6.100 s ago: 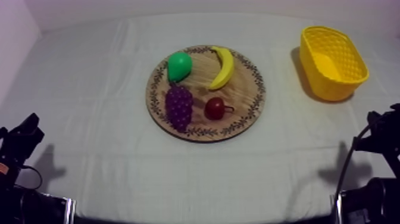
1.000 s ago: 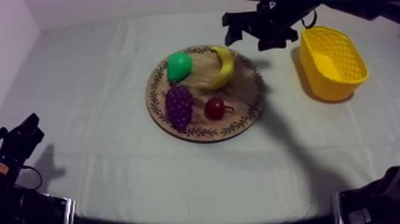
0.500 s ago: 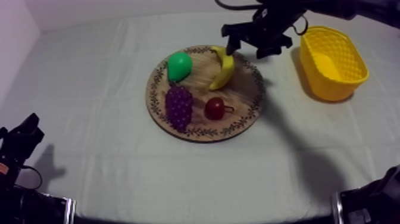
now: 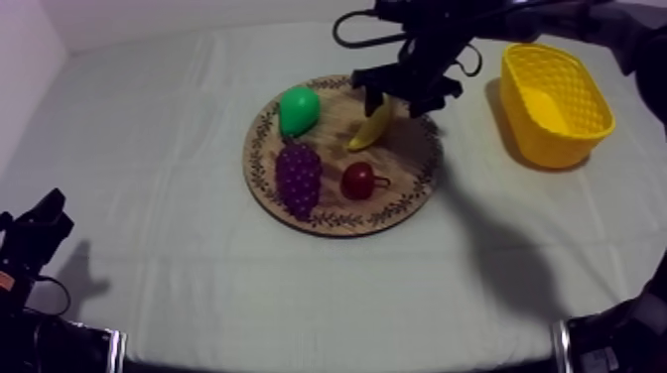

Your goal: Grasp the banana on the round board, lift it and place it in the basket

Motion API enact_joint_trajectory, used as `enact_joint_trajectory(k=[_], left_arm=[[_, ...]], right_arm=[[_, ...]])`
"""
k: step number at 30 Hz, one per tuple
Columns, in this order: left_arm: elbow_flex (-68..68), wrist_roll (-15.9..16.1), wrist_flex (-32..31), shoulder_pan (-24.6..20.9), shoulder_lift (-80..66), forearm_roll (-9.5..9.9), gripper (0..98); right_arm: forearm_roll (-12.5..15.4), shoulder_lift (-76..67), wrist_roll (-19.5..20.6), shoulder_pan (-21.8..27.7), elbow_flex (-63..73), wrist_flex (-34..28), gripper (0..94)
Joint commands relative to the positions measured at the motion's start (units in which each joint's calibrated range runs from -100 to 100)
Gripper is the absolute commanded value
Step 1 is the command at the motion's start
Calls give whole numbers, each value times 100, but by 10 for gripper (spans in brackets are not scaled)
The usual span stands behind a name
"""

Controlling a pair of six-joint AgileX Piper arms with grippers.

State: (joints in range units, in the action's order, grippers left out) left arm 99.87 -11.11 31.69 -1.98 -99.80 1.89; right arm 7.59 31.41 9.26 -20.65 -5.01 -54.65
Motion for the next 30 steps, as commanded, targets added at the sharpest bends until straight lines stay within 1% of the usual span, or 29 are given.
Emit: enact_joint_trajectory(k=[1,6,11,13,15,19,21,25,30], left_arm=[[2,0,0,-1,-3,-1,1],[2,0,0,-1,-3,-1,1],[2,0,0,-1,-3,-1,1],[2,0,0,-1,-3,-1,1],[2,0,0,-1,-3,-1,1],[2,0,0,-1,-3,-1,1],[2,0,0,-1,-3,-1,1],[2,0,0,-1,-3,-1,1],[2,0,0,-1,-3,-1,1]], right_arm=[[-3,217,15,-5,144,-8,530],[-20,533,44,-29,448,-26,528],[84,719,-26,-10,692,-47,511],[136,787,-87,9,783,-53,474],[164,845,-131,19,850,-47,417],[170,924,-169,18,905,-9,302],[162,953,-173,11,923,2,265],[133,998,-168,-1,975,0,224],[46,987,-111,-22,1038,-43,209]])
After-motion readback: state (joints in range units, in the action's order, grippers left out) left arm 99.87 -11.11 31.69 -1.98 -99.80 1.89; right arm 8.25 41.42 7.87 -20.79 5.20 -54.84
